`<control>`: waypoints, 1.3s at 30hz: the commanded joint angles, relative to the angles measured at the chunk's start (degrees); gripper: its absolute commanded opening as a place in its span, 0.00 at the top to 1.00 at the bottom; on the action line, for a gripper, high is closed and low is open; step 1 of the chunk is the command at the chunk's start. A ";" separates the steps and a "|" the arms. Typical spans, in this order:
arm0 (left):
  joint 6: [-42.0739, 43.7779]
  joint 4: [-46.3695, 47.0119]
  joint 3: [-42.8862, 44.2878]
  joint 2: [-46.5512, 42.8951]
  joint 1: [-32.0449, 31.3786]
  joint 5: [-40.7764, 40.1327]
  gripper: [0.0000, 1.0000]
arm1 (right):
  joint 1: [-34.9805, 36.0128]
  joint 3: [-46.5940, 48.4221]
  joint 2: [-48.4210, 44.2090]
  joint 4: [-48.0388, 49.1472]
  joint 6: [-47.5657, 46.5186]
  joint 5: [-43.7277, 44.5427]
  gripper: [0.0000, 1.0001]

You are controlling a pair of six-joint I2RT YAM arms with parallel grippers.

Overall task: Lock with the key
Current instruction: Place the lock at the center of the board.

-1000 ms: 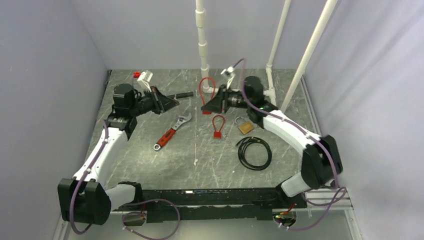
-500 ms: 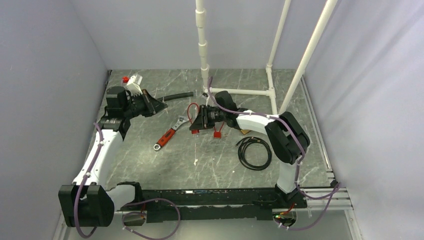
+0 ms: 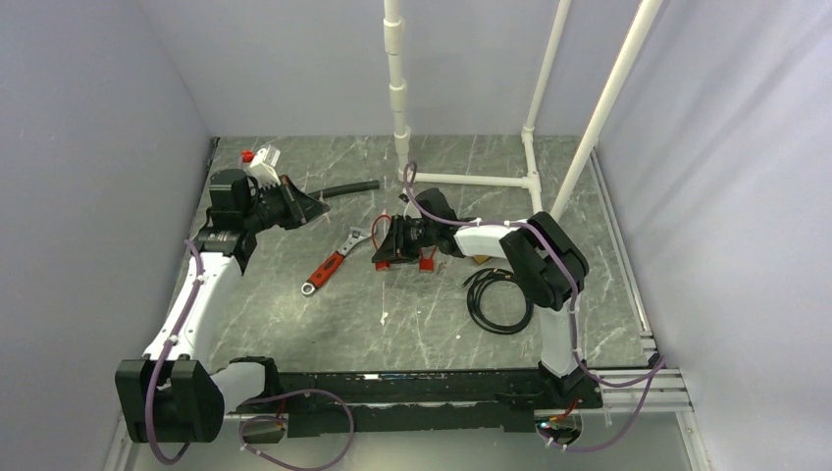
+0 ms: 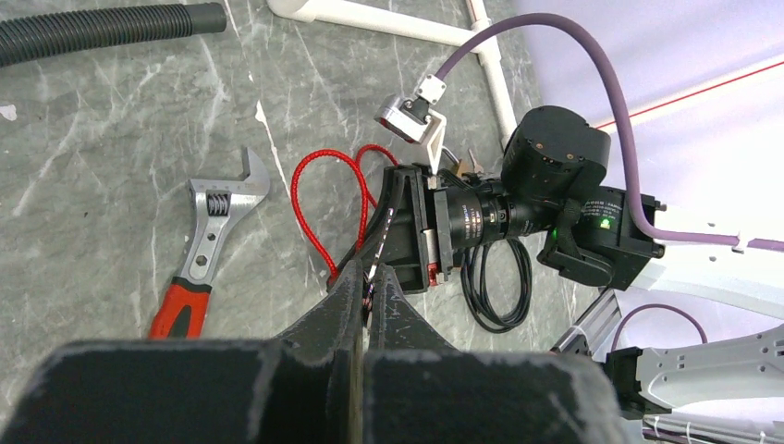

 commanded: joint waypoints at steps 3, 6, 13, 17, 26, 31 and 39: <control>-0.46 2.86 1.58 0.82 0.19 -0.07 1.00 | 0.04 1.16 0.61 3.12 4.04 1.01 0.81; -0.82 3.47 1.54 1.15 0.21 -0.08 1.00 | 0.04 1.63 1.01 1.37 4.30 1.93 0.77; -0.56 3.52 1.71 1.38 0.18 -0.24 1.00 | 0.08 1.90 1.46 -0.31 4.50 2.67 0.67; -0.58 3.70 1.57 1.46 0.22 -0.25 1.00 | 0.21 1.77 1.24 -0.74 4.44 2.95 0.55; -0.85 5.01 1.62 2.38 0.19 0.17 1.00 | 1.15 3.18 -0.39 -3.70 1.68 4.29 0.45; -0.38 4.68 1.95 2.95 0.21 0.85 1.00 | 1.43 3.63 -1.21 -4.61 0.76 3.59 0.36; 8.31 -0.08 4.39 6.00 0.18 0.19 1.00 | 0.62 3.69 -1.77 -4.22 2.39 -0.13 0.28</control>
